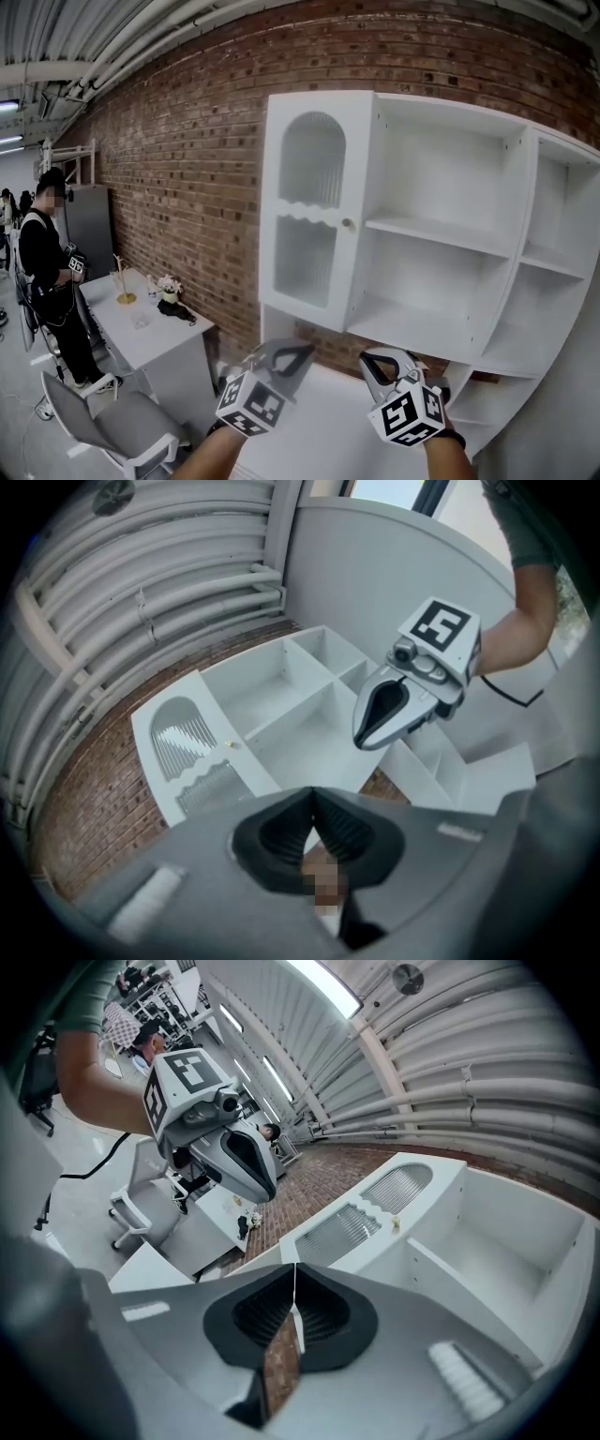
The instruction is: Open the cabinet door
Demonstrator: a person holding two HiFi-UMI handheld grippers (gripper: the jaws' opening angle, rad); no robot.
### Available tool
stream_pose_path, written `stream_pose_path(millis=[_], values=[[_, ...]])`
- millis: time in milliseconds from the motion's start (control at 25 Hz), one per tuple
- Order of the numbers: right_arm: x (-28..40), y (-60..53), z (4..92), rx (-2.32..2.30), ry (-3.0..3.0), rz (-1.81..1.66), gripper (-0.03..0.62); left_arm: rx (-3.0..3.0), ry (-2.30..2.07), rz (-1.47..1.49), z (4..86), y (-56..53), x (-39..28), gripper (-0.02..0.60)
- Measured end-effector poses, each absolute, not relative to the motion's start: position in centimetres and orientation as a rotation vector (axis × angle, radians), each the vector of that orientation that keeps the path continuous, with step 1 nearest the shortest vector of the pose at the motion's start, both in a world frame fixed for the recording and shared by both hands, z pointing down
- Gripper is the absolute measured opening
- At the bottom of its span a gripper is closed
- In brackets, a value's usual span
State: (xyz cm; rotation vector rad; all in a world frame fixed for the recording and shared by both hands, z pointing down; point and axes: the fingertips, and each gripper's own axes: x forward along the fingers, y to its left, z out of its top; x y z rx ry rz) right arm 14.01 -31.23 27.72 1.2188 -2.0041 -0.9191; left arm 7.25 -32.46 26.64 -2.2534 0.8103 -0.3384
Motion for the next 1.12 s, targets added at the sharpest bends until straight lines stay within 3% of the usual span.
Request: stream_pose_path(millis=[1120], values=[[19.0, -40.9, 28.5, 1.051, -2.153, -0.989, 0.018, -2.193, 1.006, -0.431, 27.5, -41.0, 12.4, 0.002]])
